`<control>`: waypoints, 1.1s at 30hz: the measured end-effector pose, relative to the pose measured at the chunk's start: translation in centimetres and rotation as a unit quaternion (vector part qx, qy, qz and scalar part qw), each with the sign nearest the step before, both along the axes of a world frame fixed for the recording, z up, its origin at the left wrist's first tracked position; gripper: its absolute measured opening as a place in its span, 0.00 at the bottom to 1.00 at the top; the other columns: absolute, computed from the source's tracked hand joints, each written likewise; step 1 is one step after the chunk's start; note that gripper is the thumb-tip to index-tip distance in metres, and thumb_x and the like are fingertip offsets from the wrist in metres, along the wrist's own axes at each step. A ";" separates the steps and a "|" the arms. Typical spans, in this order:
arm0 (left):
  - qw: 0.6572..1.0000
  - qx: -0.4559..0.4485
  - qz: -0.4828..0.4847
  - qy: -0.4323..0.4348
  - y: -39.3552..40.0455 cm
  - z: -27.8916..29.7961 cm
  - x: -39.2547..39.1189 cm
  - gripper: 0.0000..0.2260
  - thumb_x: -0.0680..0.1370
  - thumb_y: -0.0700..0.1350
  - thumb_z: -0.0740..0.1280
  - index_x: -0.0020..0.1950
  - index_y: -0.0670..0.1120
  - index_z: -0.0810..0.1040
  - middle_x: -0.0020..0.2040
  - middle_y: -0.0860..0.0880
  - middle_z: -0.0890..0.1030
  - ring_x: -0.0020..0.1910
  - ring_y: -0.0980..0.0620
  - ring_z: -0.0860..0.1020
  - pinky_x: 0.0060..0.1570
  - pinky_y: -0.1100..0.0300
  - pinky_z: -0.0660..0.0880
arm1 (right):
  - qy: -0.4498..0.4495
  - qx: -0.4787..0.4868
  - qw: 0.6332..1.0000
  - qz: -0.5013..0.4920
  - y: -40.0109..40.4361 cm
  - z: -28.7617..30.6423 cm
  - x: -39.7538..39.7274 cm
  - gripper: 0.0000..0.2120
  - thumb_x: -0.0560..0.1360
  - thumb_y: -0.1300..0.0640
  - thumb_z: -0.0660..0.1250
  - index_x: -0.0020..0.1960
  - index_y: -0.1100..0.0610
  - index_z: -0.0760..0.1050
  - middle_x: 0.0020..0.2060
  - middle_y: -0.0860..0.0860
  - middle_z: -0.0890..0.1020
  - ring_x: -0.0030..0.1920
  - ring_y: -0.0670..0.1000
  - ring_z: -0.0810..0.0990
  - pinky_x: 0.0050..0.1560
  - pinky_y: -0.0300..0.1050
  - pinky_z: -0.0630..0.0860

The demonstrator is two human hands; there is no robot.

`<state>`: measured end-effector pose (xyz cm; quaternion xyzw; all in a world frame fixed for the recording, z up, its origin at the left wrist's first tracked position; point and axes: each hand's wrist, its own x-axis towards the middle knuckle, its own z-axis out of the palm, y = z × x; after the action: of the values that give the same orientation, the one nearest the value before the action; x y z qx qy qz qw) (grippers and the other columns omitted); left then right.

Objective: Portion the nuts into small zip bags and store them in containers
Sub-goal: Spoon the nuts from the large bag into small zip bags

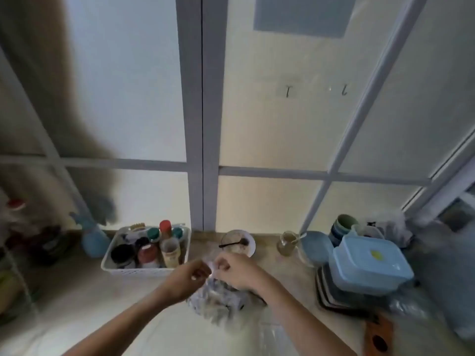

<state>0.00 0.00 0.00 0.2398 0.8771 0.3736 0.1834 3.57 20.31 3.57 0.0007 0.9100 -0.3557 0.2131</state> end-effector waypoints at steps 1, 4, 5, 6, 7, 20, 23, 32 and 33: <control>0.999 -0.041 -0.022 -0.019 -0.8 -1.8 0.5 0.12 0.77 0.40 0.67 0.49 0.58 0.77 0.50 0.55 0.84 0.49 0.60 0.81 0.53 0.63 0.78 | -0.012 0.016 1.000 -0.002 -0.8 -1.8 0.4 0.12 0.81 0.50 0.64 0.61 0.53 0.74 0.54 0.51 0.79 0.53 0.52 0.78 0.56 0.49 0.75; 0.994 -0.087 -0.057 -0.041 -2.4 -5.3 1.9 0.11 0.75 0.39 0.64 0.54 0.52 0.80 0.50 0.53 0.83 0.46 0.63 0.79 0.53 0.63 0.76 | -0.020 0.078 0.996 -0.050 -2.0 -7.8 1.5 0.08 0.80 0.53 0.63 0.54 0.56 0.75 0.57 0.55 0.79 0.60 0.56 0.76 0.50 0.45 0.70; 0.994 -0.085 -0.059 -0.040 -2.7 -6.5 2.2 0.12 0.75 0.38 0.64 0.55 0.49 0.80 0.50 0.53 0.82 0.45 0.65 0.77 0.53 0.62 0.76 | -0.020 0.094 0.993 -0.065 -2.1 -9.6 2.0 0.06 0.80 0.56 0.62 0.54 0.57 0.75 0.57 0.56 0.80 0.60 0.56 0.77 0.49 0.45 0.70; 0.992 -0.096 -0.068 -0.040 -3.0 -7.1 2.6 0.12 0.76 0.38 0.64 0.57 0.47 0.80 0.50 0.52 0.82 0.45 0.64 0.77 0.53 0.63 0.75 | -0.030 0.105 0.990 -0.085 -2.0 -10.7 2.5 0.07 0.80 0.59 0.61 0.54 0.57 0.76 0.56 0.55 0.80 0.59 0.57 0.78 0.50 0.45 0.71; 0.992 -0.098 -0.078 -0.031 -3.0 -7.9 2.7 0.13 0.76 0.38 0.64 0.59 0.46 0.79 0.52 0.52 0.81 0.46 0.62 0.76 0.53 0.64 0.75 | -0.029 0.109 0.988 -0.102 -1.7 -12.1 2.7 0.08 0.79 0.61 0.60 0.55 0.56 0.76 0.57 0.54 0.80 0.58 0.57 0.78 0.52 0.45 0.72; 0.947 -0.202 -0.169 0.182 4.7 -10.5 3.9 0.18 0.68 0.43 0.63 0.57 0.51 0.71 0.63 0.48 0.75 0.64 0.44 0.73 0.63 0.48 0.70 | 0.072 0.115 0.969 -0.206 4.5 -15.6 3.0 0.16 0.76 0.69 0.60 0.58 0.53 0.76 0.57 0.49 0.76 0.57 0.51 0.77 0.54 0.42 0.74; 0.931 -0.240 -0.159 0.224 5.7 -11.3 4.3 0.15 0.71 0.46 0.57 0.56 0.49 0.73 0.47 0.50 0.82 0.45 0.47 0.80 0.60 0.48 0.68 | 0.025 0.112 0.984 -0.136 6.6 -17.3 2.6 0.18 0.77 0.67 0.60 0.63 0.53 0.75 0.61 0.50 0.77 0.62 0.52 0.76 0.60 0.43 0.73; 0.837 -0.533 0.079 0.096 5.8 -8.9 5.1 0.34 0.79 0.40 0.56 0.81 0.41 0.42 0.54 0.45 0.83 0.55 0.44 0.80 0.71 0.48 0.56 | 0.009 0.124 0.992 -0.022 9.8 -20.9 2.0 0.13 0.80 0.62 0.60 0.63 0.55 0.73 0.58 0.54 0.76 0.62 0.55 0.75 0.58 0.46 0.71; 0.835 -0.532 0.097 0.096 6.1 -8.6 5.3 0.36 0.78 0.39 0.56 0.81 0.42 0.39 0.53 0.46 0.83 0.54 0.45 0.80 0.69 0.49 0.58 | 0.012 0.125 0.992 -0.025 9.8 -20.8 1.8 0.13 0.80 0.62 0.61 0.63 0.54 0.72 0.58 0.53 0.75 0.61 0.56 0.76 0.55 0.46 0.72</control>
<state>5.29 6.11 -8.61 0.0535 0.9726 -0.1600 0.1602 5.35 30.16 -17.25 0.0452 0.9495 -0.2445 0.1913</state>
